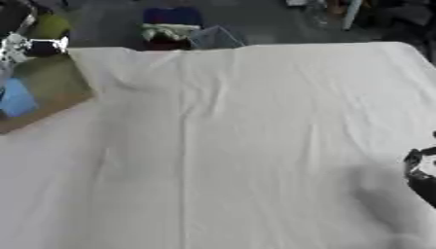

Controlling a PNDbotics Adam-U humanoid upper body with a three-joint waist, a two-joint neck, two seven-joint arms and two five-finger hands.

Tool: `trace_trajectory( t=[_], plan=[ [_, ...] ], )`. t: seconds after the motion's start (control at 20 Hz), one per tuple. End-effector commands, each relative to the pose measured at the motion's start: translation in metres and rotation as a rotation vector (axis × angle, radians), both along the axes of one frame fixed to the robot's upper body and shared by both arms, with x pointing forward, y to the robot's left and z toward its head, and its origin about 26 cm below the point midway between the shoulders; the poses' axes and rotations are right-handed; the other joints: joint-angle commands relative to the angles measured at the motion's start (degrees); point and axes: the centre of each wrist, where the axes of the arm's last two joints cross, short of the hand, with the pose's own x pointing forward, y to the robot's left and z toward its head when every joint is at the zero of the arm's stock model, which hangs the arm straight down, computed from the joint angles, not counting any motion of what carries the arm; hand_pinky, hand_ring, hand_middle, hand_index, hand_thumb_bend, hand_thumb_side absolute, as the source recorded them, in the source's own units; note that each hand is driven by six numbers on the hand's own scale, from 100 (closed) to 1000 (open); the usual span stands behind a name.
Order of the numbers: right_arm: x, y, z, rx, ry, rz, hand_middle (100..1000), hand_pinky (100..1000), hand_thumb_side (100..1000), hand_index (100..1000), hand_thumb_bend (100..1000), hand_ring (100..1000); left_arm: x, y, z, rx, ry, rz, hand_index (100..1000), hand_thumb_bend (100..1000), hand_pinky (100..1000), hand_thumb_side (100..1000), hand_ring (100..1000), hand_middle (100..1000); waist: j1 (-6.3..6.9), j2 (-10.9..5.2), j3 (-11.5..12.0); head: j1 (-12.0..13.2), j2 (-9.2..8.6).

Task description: Pick up objects on the table and place them in the box.

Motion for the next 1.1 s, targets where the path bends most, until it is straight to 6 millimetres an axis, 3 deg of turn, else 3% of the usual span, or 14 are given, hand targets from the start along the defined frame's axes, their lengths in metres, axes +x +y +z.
trace_trajectory(
  t=[0.05, 0.1, 0.15, 0.2, 0.25, 0.3, 0.35, 0.45, 0.65, 0.9, 1.1],
  plan=[
    [0.003, -0.009, 0.012, -0.017, -0.032, -0.015, 609, 750, 345, 897, 100, 1000, -0.01, 0.018, 0.004, 0.053, 0.047, 0.047, 685, 100, 636, 139, 525, 510, -0.03, -1.12, 0.1, 0.0, 0.14],
    [0.003, -0.009, 0.012, -0.017, -0.031, -0.014, 609, 750, 346, 897, 100, 1000, -0.011, 0.019, -0.004, 0.057, 0.079, 0.045, 728, 100, 653, 128, 573, 572, -0.11, -1.14, 0.1, 0.1, 0.19],
    [0.003, -0.009, 0.012, -0.017, -0.029, -0.014, 609, 750, 346, 897, 100, 1000, -0.012, 0.02, -0.008, 0.06, 0.102, 0.039, 728, 100, 653, 128, 573, 572, -0.18, -1.16, 0.2, 0.1, 0.23],
    [0.003, -0.009, 0.012, -0.017, -0.028, -0.015, 609, 749, 345, 897, 100, 1000, -0.013, 0.021, -0.011, 0.064, 0.119, 0.032, 774, 155, 677, 199, 621, 635, -0.24, -1.21, 0.3, 0.1, 0.25],
    [0.003, -0.01, 0.011, -0.017, -0.027, -0.016, 609, 749, 346, 897, 100, 1000, -0.014, 0.021, -0.013, 0.07, 0.135, 0.023, 830, 290, 733, 393, 705, 735, -0.29, -1.27, 0.5, 0.2, 0.28],
    [0.003, -0.01, 0.011, -0.018, -0.025, -0.017, 609, 750, 346, 897, 100, 1000, -0.014, 0.022, -0.013, 0.079, 0.152, 0.012, 842, 337, 750, 455, 725, 756, -0.33, -1.34, 0.6, 0.2, 0.34],
    [0.002, -0.011, 0.01, -0.019, -0.022, -0.019, 609, 749, 346, 897, 100, 1000, -0.015, 0.022, -0.012, 0.087, 0.165, 0.002, 888, 509, 807, 663, 790, 829, -0.34, -1.46, 0.8, 0.3, 0.45],
    [0.0, -0.014, 0.007, -0.023, -0.012, -0.027, 609, 749, 347, 897, 100, 1000, -0.017, 0.023, -0.005, 0.109, 0.174, -0.029, 912, 597, 840, 781, 832, 878, -0.31, -1.87, 1.4, 0.3, 0.82],
    [-0.004, -0.021, 0.001, -0.03, 0.006, -0.044, 608, 749, 349, 897, 100, 1000, -0.027, 0.03, 0.017, 0.141, 0.119, -0.088, 934, 645, 864, 851, 868, 929, -0.16, -2.58, 2.7, 0.0, 1.56],
    [-0.009, -0.029, -0.003, -0.035, 0.019, -0.063, 608, 749, 352, 897, 100, 1000, -0.049, 0.04, 0.041, 0.161, -0.041, -0.165, 959, 543, 865, 874, 860, 932, 0.05, -3.1, 4.1, -0.5, 2.04],
    [-0.011, -0.033, -0.006, -0.033, 0.026, -0.078, 608, 749, 354, 897, 100, 1000, -0.064, 0.042, 0.047, 0.141, -0.184, -0.219, 909, 439, 811, 819, 782, 831, -0.09, -3.42, 5.2, -1.1, 2.44]
  ],
)
